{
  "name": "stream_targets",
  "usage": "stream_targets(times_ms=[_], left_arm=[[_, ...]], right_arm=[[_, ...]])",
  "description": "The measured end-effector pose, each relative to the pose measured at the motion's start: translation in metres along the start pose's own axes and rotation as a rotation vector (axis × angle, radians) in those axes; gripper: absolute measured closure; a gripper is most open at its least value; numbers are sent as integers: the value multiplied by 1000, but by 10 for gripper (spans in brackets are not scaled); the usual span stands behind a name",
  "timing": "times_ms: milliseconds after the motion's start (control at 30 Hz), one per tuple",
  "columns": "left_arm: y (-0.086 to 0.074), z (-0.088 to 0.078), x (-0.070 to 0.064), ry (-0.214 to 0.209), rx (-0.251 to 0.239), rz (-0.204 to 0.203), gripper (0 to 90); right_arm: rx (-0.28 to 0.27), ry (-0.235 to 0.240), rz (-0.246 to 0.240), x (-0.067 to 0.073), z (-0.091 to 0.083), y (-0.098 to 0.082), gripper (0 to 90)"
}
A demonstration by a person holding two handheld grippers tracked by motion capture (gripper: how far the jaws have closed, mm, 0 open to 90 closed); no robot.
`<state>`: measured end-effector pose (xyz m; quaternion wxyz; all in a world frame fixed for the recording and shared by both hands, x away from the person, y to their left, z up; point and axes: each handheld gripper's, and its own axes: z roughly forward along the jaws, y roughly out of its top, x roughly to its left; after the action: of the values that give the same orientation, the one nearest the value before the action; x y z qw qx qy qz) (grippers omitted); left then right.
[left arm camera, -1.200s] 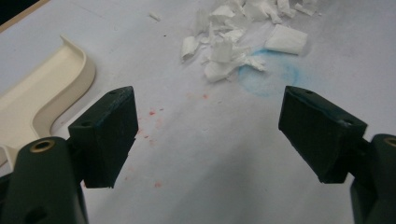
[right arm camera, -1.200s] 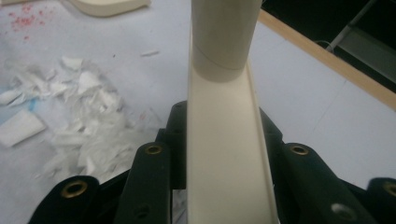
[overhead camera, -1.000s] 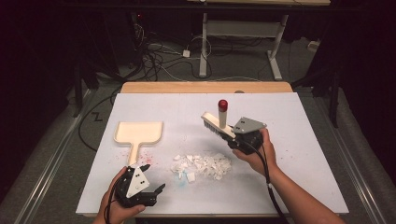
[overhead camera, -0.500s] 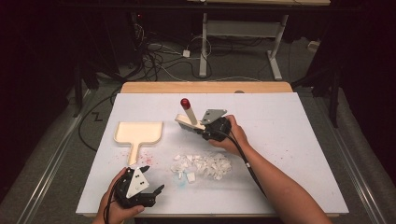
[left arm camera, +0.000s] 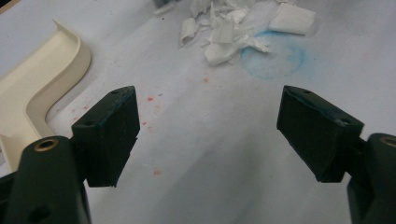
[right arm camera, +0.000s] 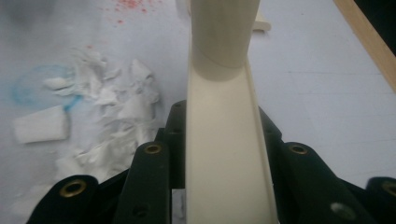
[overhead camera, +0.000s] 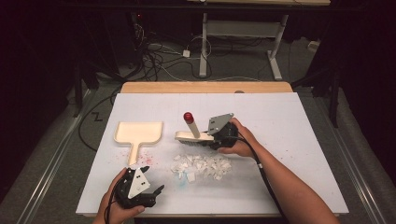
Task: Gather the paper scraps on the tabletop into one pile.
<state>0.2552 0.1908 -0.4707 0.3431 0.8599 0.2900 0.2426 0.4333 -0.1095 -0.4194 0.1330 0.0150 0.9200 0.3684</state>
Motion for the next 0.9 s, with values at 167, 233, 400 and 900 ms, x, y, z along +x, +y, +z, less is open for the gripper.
stream_targets(times_ms=[167, 233, 400, 900], left_arm=[[1, 1, 1, -4, -1, -1, 201], [2, 3, 0, -7, 2, 3, 201], [4, 2, 0, -7, -6, 8, 201], [3, -4, 1, 6, -32, -5, 201]], right_arm=[[-52, -49, 35, 0, -20, -7, 680], [-65, -79, 41, -3, -23, -8, 680], [-46, -148, 68, -7, -18, -1, 680], [-34, -357, 258, 39, -87, -21, 680]])
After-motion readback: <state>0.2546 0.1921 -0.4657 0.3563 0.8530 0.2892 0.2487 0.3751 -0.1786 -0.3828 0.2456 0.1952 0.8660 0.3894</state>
